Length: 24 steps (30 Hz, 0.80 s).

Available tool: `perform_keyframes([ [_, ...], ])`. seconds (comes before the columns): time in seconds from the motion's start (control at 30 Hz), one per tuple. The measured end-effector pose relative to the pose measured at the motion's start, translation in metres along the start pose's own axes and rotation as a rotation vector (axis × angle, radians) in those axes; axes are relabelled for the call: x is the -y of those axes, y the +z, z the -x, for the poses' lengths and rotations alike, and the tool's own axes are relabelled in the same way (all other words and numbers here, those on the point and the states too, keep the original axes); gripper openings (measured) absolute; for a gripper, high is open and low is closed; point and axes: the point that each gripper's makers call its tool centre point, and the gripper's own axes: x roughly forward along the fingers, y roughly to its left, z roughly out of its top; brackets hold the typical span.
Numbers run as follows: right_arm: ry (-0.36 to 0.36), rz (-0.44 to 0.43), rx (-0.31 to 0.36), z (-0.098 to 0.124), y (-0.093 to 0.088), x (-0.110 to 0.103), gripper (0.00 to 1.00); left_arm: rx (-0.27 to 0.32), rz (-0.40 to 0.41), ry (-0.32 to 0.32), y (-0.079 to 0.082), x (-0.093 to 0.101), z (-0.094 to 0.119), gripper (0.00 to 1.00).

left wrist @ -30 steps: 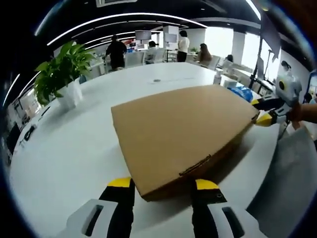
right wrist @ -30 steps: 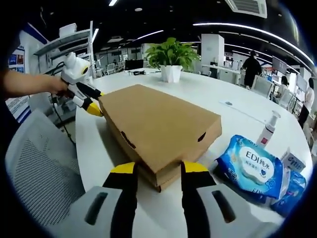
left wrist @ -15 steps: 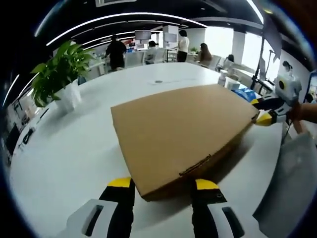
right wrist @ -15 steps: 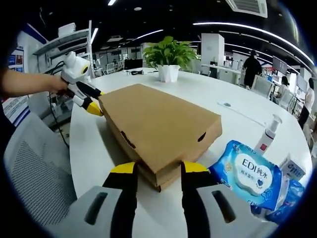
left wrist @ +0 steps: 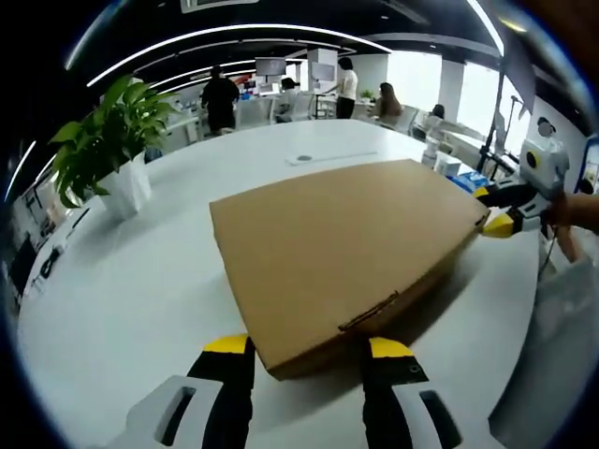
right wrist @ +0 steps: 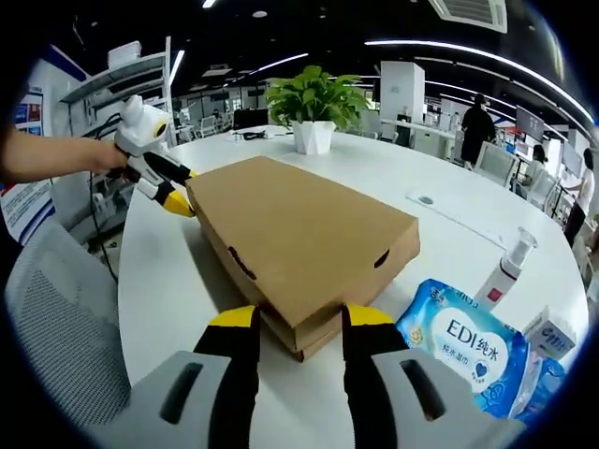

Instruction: Operate the shoe box by opening the lid, removing the specified soft item, and placing it in the target area until the item is outside and the box remains undamaged.

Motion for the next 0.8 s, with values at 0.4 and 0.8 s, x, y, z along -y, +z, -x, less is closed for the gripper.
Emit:
perform_keyframes([
  [0.4, -0.008, 0.016, -0.017, -0.006, 0.007, 0.019, 0.31, -0.002, -0.002, -0.002, 0.017, -0.004, -0.016, 0.46],
  [0.8, -0.007, 0.045, -0.039, -0.013, 0.011, 0.032, 0.32, 0.002, 0.001, -0.002, 0.025, -0.008, -0.023, 0.46],
])
